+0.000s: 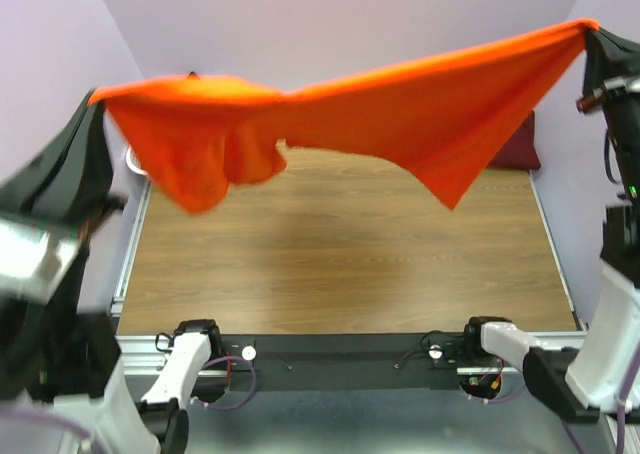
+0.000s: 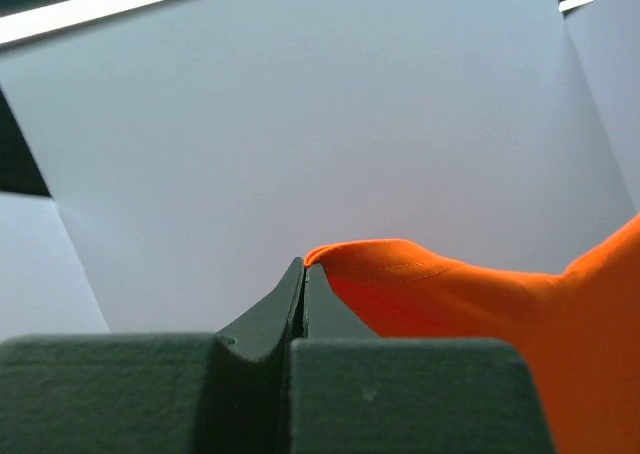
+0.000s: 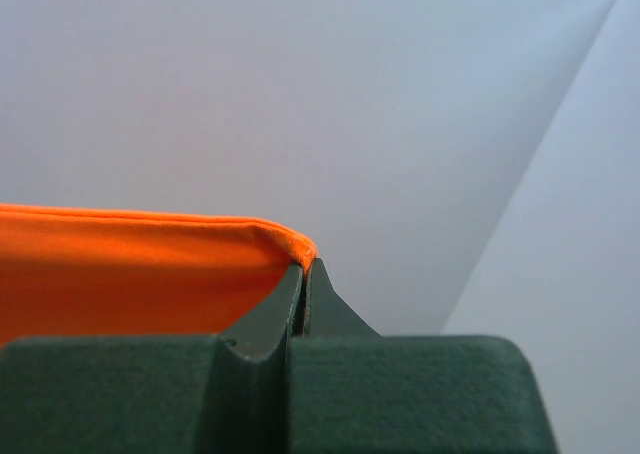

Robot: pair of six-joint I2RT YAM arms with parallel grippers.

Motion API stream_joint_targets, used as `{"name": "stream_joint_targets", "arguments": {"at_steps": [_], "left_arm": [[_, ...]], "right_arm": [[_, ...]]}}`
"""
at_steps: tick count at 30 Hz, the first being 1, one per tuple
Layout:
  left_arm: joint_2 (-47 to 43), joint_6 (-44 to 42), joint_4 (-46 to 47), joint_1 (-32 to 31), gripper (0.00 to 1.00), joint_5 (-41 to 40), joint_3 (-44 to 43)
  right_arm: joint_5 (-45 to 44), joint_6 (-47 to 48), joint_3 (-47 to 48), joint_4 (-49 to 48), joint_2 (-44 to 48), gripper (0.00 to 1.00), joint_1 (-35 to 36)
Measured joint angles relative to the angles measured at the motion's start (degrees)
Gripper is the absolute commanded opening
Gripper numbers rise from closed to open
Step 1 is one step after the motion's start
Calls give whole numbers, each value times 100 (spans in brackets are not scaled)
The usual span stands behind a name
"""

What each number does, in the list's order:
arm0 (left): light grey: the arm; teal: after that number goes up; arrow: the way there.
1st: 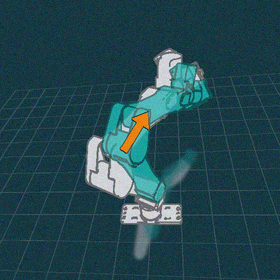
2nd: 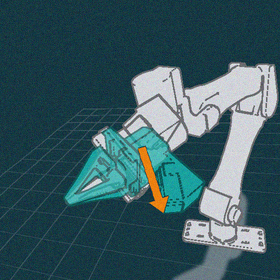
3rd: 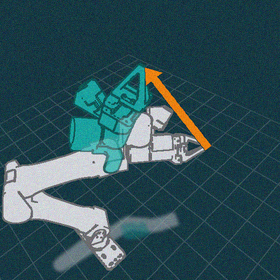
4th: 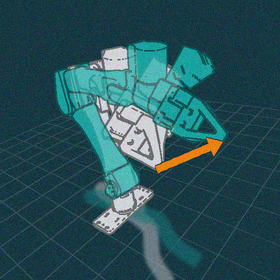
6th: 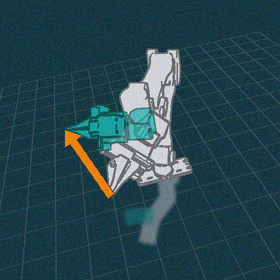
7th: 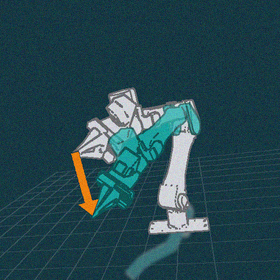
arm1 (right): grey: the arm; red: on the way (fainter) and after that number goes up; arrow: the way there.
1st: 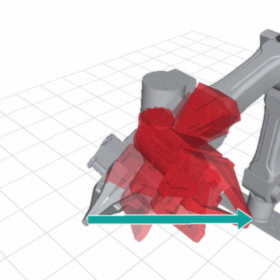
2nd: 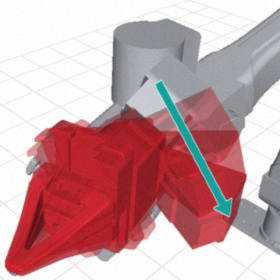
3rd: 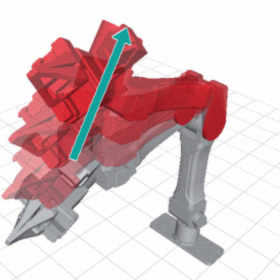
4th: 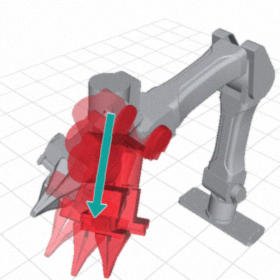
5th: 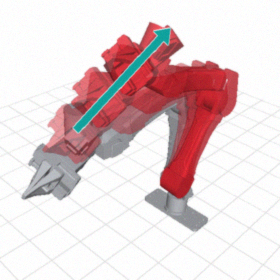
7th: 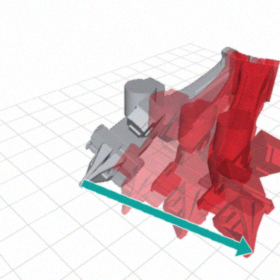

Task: Fold and stack the t-shirts
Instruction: Flatten out the tshirt

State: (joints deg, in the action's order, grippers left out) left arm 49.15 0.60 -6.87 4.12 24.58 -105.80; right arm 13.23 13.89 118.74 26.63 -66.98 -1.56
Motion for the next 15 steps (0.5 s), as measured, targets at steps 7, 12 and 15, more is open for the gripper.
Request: {"name": "stream_joint_targets", "arguments": {"at_steps": [7, 12, 15], "left_arm": [[-1003, -262, 17, 0, 0, -302, -79], [-1040, -435, -330, 0, 0, -372, -144], [-1106, -518, -540, 0, 0, -341, 192]], "right_arm": [[-160, 350, -341, -203, 1058, 0, 0], [-188, 599, -605, -468, 1392, 0, 0], [-101, 811, -1569, -608, 1731, 1, 0]]}}
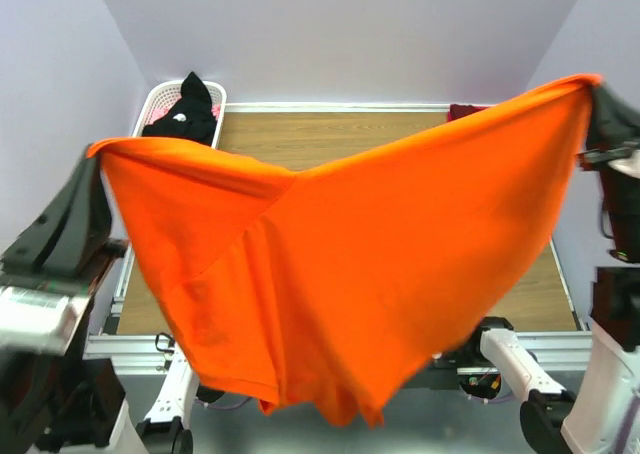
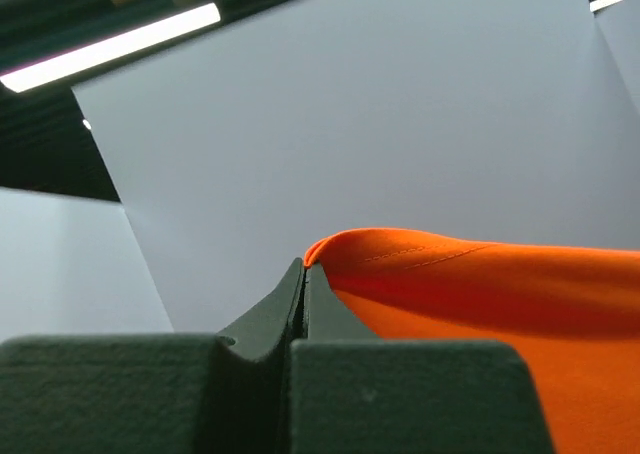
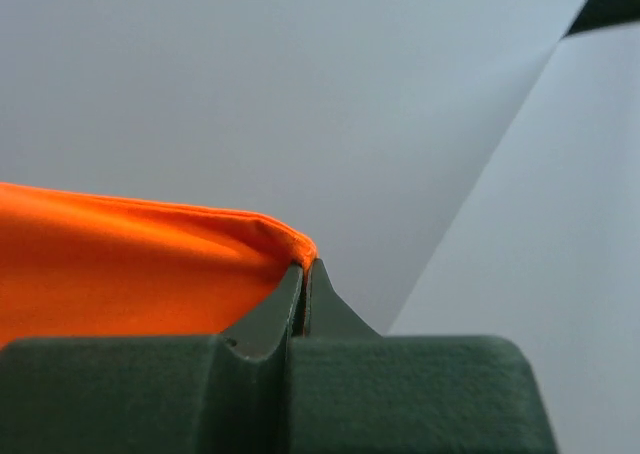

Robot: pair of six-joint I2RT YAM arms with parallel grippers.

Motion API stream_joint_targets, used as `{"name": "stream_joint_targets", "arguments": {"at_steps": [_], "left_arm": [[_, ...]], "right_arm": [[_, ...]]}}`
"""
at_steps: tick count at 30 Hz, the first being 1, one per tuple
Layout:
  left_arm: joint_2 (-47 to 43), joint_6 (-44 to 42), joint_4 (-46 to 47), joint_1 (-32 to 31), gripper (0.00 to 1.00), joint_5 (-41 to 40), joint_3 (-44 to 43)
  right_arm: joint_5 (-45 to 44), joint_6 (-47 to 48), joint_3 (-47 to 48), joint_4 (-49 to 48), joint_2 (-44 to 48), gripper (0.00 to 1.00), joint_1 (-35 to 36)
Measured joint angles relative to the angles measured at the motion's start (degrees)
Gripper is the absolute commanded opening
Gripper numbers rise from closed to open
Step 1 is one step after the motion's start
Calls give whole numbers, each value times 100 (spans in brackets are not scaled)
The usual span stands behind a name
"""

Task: Fold and stack the t-shirts
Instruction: Flatten out the tshirt

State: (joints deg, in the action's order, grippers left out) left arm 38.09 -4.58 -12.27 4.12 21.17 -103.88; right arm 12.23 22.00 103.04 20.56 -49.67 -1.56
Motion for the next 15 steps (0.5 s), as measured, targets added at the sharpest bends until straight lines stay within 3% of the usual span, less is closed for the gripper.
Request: {"name": "stream_joint_targets", "arguments": {"at_steps": [2, 9, 12, 15], "left_arm": [[-155, -20, -149, 0, 0, 133, 584], [-1091, -22, -634, 0, 0, 852, 3998], [-817, -149, -723, -2, 0, 916, 5143], [-111, -337, -518, -13, 0, 903, 5615]], "right_arm": [[146, 146, -719, 0, 203, 0, 4], [658, 706, -3727, 264, 863, 1, 0], [828, 863, -4476, 271, 820, 0, 0], [981, 977, -5034, 72, 498, 0, 2]]}}
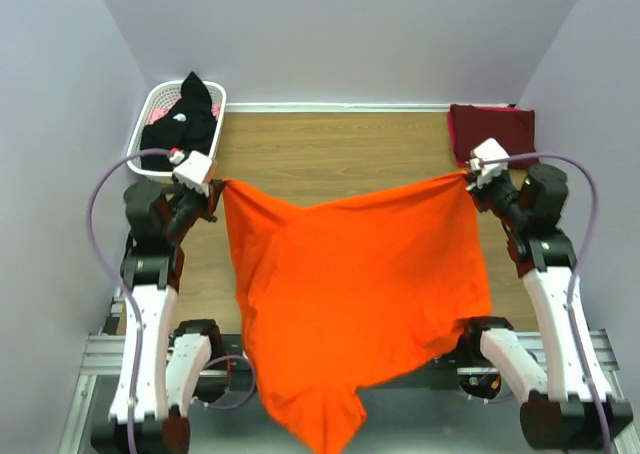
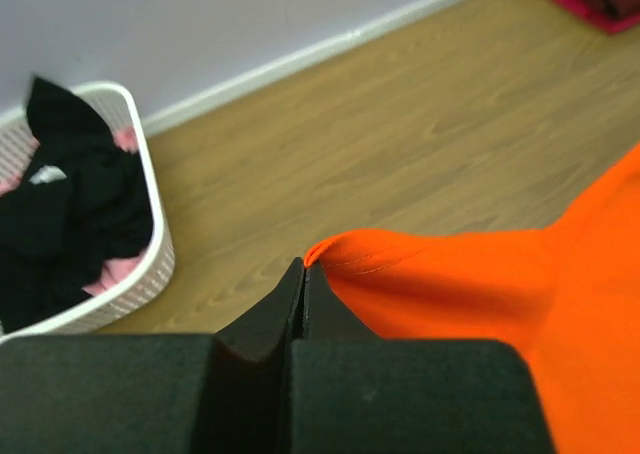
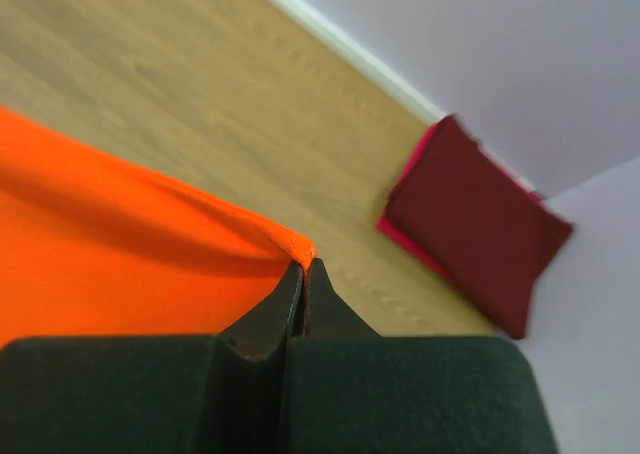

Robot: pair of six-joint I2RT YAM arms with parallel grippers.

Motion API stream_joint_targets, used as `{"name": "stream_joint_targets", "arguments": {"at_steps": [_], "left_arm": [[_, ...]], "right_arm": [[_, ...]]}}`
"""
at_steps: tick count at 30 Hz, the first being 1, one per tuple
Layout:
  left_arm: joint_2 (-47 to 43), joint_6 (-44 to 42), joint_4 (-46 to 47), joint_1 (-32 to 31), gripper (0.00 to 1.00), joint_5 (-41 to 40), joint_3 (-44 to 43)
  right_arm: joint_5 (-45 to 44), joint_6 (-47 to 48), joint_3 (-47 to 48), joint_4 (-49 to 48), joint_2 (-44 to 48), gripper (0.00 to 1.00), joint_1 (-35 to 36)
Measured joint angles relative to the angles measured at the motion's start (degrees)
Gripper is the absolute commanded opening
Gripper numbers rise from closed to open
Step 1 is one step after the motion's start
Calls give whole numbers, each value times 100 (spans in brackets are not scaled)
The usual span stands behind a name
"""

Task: Fold and stack the t-shirts
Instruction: Flatten out the tshirt, then grap the side of the flattened tshirt furthest away from the robot with both arms

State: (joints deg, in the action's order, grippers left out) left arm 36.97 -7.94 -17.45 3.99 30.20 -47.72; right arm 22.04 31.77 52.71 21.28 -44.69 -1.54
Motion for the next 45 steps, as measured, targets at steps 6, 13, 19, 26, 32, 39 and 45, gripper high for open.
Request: {"name": "stream_joint_targets", "arguments": {"at_steps": [6, 13, 19, 26, 32, 39, 45], "left_arm": [[2151, -295, 938, -98, 0, -289, 96], [4339, -452, 1598, -114, 0, -741, -535], [5608, -496, 1891, -153, 0, -894, -1768], [6684, -636, 1886, -297, 0, -1062, -2973], [7066, -776, 1777, -503, 0, -1252, -3362], [6870, -903, 1646, -866, 0, -1471, -3141], [5967, -1034, 1213, -975, 0, -1705, -2385]], "right_arm": [[188, 52, -365, -647, -1762, 1, 0], [225, 140, 107, -970, -3591, 1, 0], [223, 142, 901, -1167, -4507, 0, 0], [168, 144, 1770, -1316, -5451, 1, 0], [90, 155, 2070, -1322, -5960, 1, 0], [74, 240, 2127, -1329, -6013, 0, 0], [74, 389, 2114, -1329, -5969, 1, 0]]}}
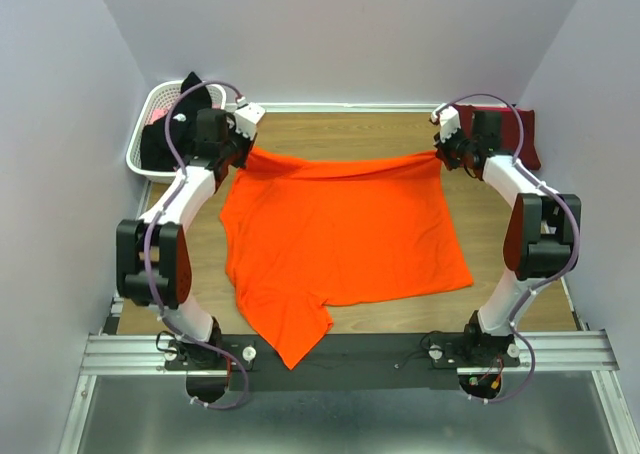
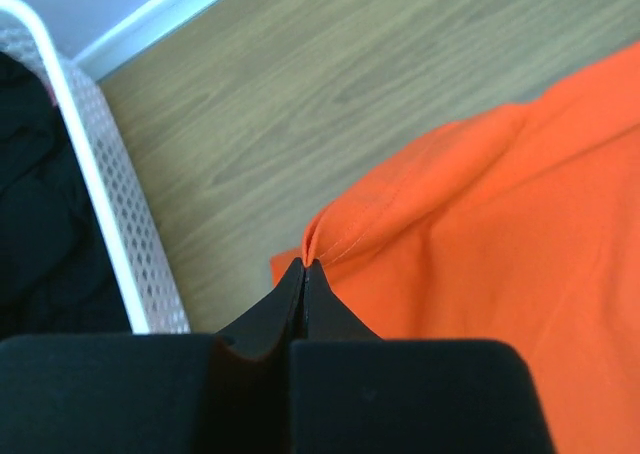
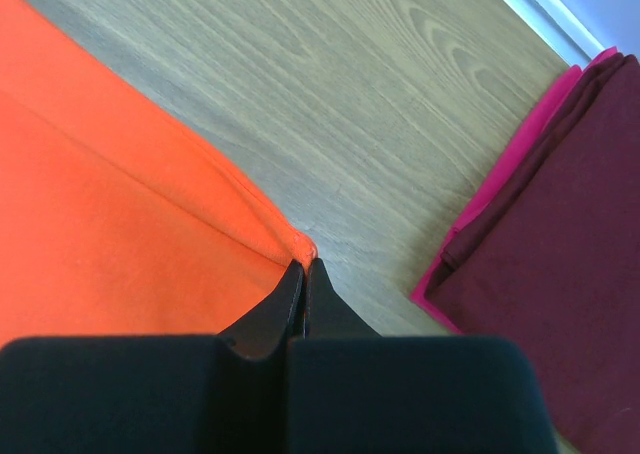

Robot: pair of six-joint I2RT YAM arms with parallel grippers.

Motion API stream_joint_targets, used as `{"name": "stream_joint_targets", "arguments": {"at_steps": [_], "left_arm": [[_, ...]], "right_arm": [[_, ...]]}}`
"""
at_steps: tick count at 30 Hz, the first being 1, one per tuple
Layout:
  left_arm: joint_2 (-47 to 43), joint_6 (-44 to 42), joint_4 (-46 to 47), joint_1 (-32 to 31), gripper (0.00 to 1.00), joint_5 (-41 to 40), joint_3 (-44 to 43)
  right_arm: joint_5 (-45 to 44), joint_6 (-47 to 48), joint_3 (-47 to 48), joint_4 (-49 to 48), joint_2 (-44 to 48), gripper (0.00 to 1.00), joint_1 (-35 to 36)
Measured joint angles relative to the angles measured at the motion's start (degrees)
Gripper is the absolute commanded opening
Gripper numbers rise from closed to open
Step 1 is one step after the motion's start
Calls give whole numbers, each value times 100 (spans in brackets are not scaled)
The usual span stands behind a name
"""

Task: Fold and stack the t-shirts
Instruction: Grap the side of the flattened tshirt furthest away from the robot with both arms

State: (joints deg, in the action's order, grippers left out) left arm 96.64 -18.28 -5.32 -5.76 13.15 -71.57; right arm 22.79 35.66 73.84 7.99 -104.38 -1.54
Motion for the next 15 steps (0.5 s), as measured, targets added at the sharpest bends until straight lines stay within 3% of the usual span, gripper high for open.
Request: {"name": "stream_joint_targets", "arguments": {"at_steps": [6, 15], "left_arm": [[-1172, -136, -435, -85, 0, -166, 715], [-2304, -420, -1283, -837, 0, -216, 1464]], "right_arm": [[-2, 192, -184, -2, 164, 1, 0], [-7, 476, -468, 24, 479, 1, -2]]}}
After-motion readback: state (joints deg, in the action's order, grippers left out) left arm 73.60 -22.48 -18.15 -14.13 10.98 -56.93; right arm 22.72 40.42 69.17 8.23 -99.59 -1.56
